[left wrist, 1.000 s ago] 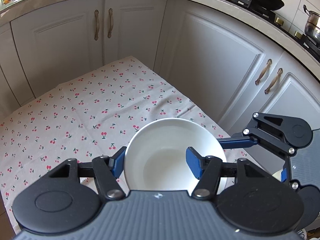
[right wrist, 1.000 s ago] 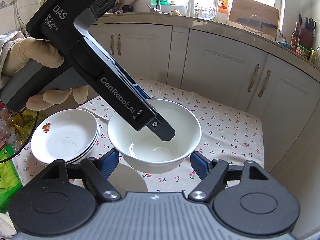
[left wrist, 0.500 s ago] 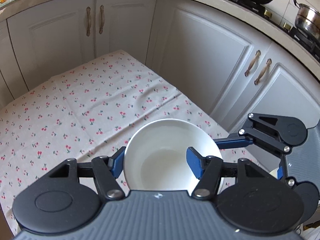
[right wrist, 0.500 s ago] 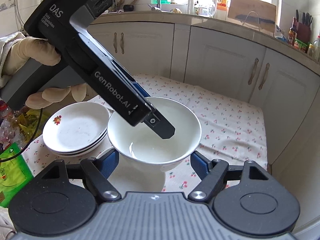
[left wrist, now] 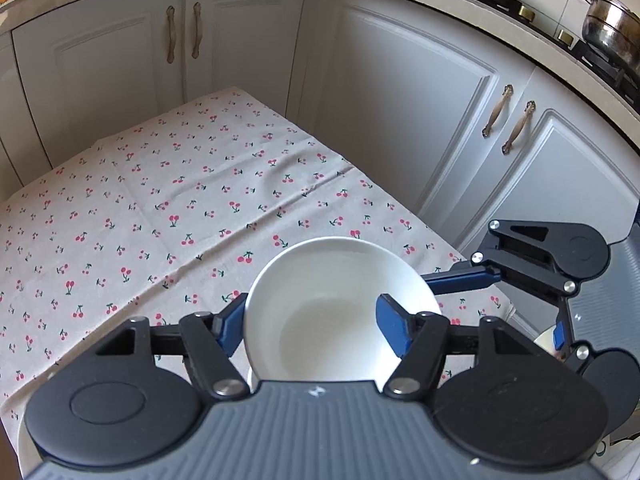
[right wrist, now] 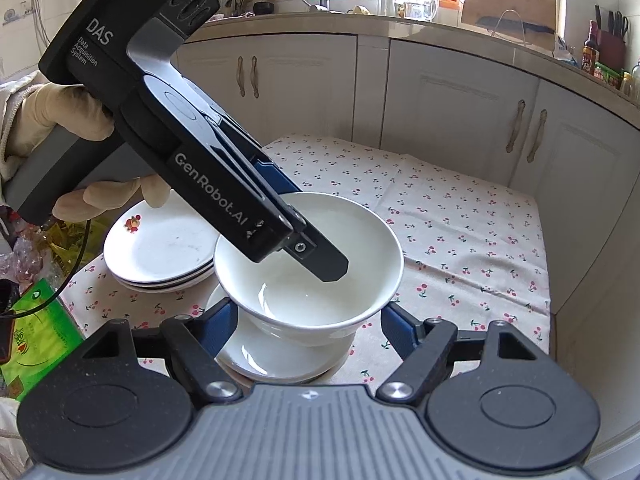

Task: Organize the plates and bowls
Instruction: 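Lower the white bowl with both tools into the stacked bowls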

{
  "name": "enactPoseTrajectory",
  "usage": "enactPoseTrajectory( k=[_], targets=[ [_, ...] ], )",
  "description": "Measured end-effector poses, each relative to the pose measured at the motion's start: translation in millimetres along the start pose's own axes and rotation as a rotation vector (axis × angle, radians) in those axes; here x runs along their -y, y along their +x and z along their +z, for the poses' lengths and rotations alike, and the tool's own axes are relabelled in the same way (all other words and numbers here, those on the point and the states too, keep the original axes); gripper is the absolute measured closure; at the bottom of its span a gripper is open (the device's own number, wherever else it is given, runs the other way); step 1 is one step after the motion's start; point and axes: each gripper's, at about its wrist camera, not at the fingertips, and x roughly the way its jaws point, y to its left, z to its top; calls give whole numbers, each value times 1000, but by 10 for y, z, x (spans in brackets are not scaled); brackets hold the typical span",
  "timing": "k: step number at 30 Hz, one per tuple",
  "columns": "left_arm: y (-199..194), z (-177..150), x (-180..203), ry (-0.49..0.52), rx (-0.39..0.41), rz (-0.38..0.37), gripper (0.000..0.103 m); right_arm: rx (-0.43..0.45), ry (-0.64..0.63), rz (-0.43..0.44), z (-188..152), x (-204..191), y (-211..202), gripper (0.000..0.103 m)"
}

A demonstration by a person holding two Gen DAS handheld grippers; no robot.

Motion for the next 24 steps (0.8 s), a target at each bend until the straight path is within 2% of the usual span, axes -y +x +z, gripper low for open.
enactPoseTrajectory(
  k=[10, 24],
  targets=[
    [13, -139, -63, -35, -2, 13, 37, -25, -5, 33, -14, -38, 106, 21],
    [70, -254, -19, -8, 0, -2, 37, -62, -11, 29, -81, -85, 117, 21]
  ],
)
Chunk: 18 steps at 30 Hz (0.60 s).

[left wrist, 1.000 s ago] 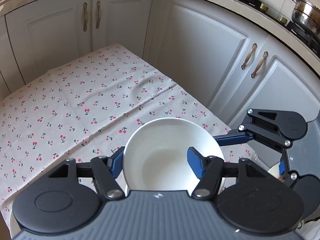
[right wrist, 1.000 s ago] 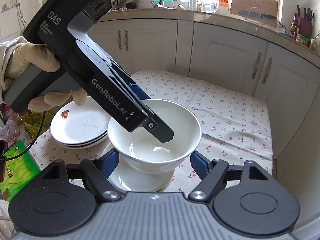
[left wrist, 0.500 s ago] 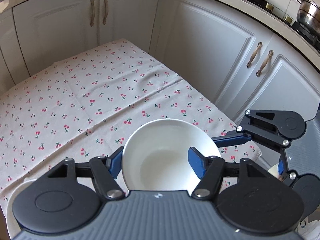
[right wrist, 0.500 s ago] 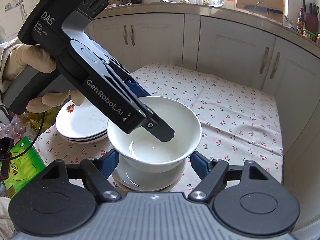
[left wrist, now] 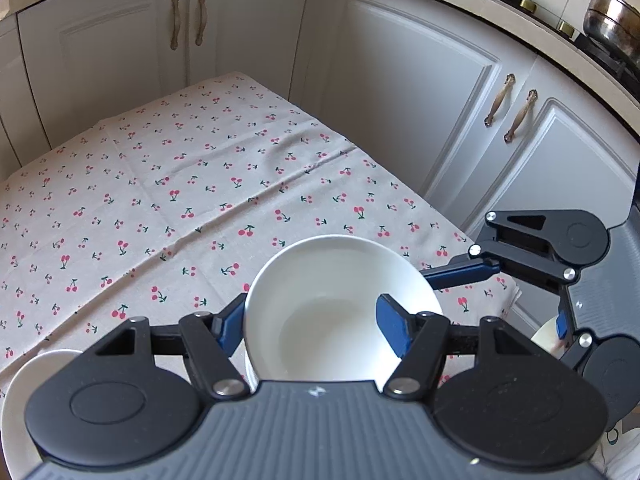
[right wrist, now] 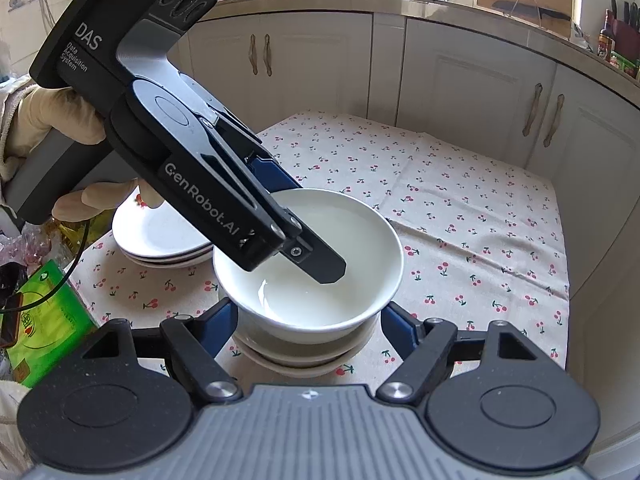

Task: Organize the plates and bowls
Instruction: 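Lower the white bowl with both tools into the stacked bowls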

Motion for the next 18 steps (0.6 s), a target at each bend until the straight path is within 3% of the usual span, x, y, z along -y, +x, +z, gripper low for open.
enactPoseTrajectory(
  k=[7, 18],
  targets=[
    [13, -38, 62, 43, 8, 32, 37, -9, 5, -1, -13, -11, 25, 21],
    [64, -103, 18, 26, 6, 21, 36, -23, -9, -1, -22, -28, 69, 21]
  ],
)
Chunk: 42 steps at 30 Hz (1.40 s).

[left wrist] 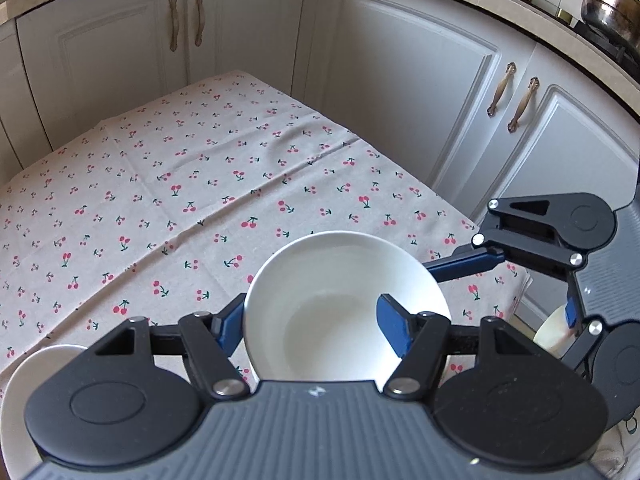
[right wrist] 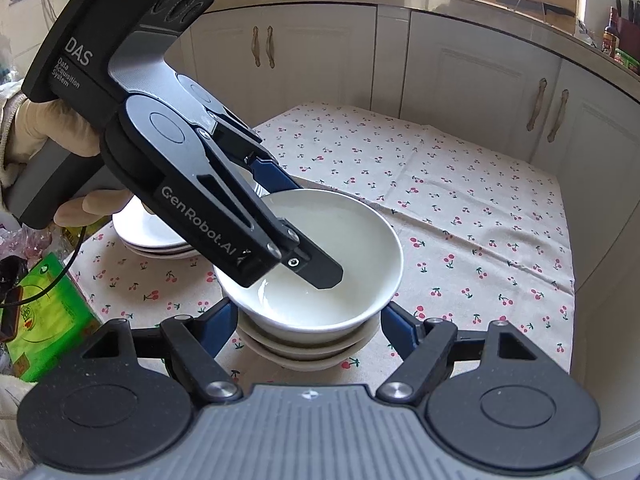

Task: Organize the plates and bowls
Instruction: 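Lower the white bowl with both tools into the stacked bowls, then open both tools and release the bowl on the stack, then move both tools to the three-bowl stack and grip its rim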

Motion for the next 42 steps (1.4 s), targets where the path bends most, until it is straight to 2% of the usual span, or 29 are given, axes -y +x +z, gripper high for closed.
enactPoseTrajectory(
  k=[7, 13, 15, 17, 18, 23, 25, 30, 35, 42],
  targets=[
    [2, -12, -7, 4, 2, -8, 36, -13, 8, 6, -18, 10, 41, 21],
    [2, -16, 3, 10, 11, -16, 31, -15, 11, 9, -18, 18, 38, 19],
    [-36, -14, 14, 17, 27, -11, 29, 3, -4, -14, -18, 4, 7, 6],
    [-92, -8, 28, 26, 46, -8, 28, 36, -14, -23, -15, -3, -55, 5],
    [-124, -3, 38, 31, 60, -4, 23, 45, -13, -16, -8, 0, -81, 5],
    [-333, -75, 110, 76, 160, 15, 15, 69, -11, -29, -28, 5, -135, 2],
    [-421, -149, 145, 100, 205, 32, 10, 67, -4, -31, -56, 10, -133, 1],
    [-562, -368, 227, 126, 263, 63, 8, 55, 10, -46, -147, 17, -140, 1],
    [-616, -607, 312, 144, 275, 70, 8, 46, 40, -71, -213, 25, -168, 1],
    [-486, -956, 412, 140, 233, 78, 8, 20, 58, -142, -297, -50, -234, 1]
  ],
)
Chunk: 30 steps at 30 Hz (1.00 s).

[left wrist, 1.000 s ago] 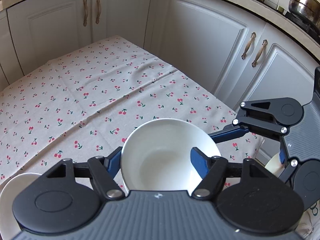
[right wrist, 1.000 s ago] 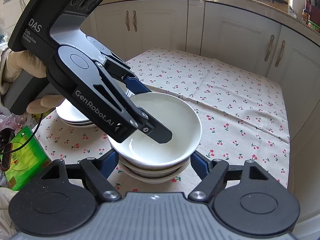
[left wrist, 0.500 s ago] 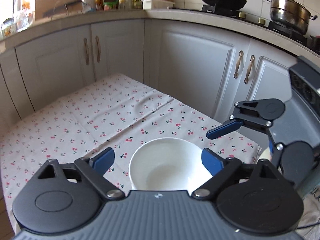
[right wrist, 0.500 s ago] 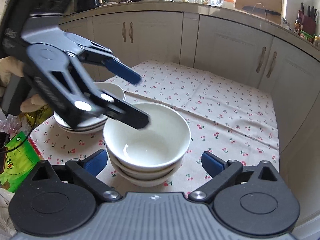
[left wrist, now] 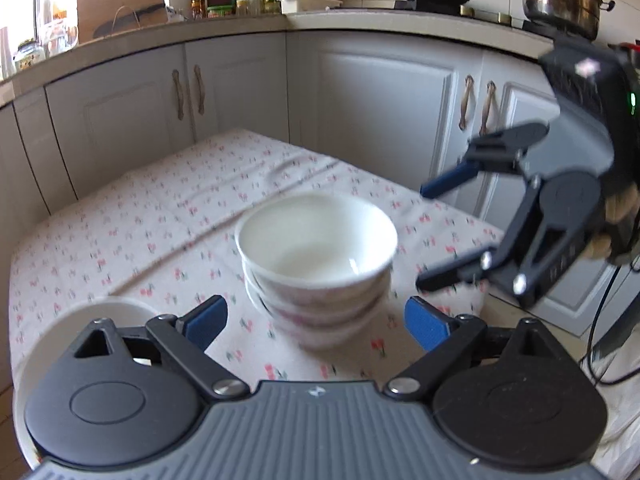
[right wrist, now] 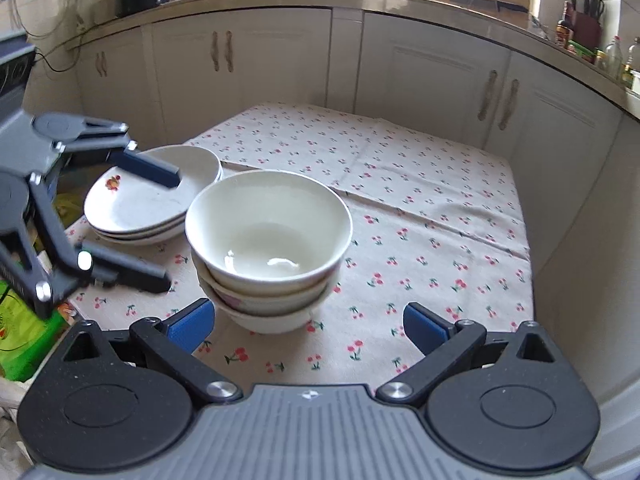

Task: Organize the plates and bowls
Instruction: 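Move both tools to the three-bowl stack and grip its rim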

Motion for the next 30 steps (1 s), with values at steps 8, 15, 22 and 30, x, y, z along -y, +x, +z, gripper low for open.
enactPoseTrajectory(
  k=[8, 15, 22, 30],
  targets=[
    [183, -315, 101, -14, -11, 37, 8, -44, -5, -58, -102, -123, -26, 0],
    [402, -344, 78, -23, -65, 27, 8, -68, 4, -50, -174, -81, 129, 0],
    [622, -331, 69, 10, -132, 35, 7, -84, 9, 5, -226, 32, 339, 0],
    [759, -230, 19, 36, -179, 8, 0, -87, -29, 59, -199, 155, 502, 0]
  ],
)
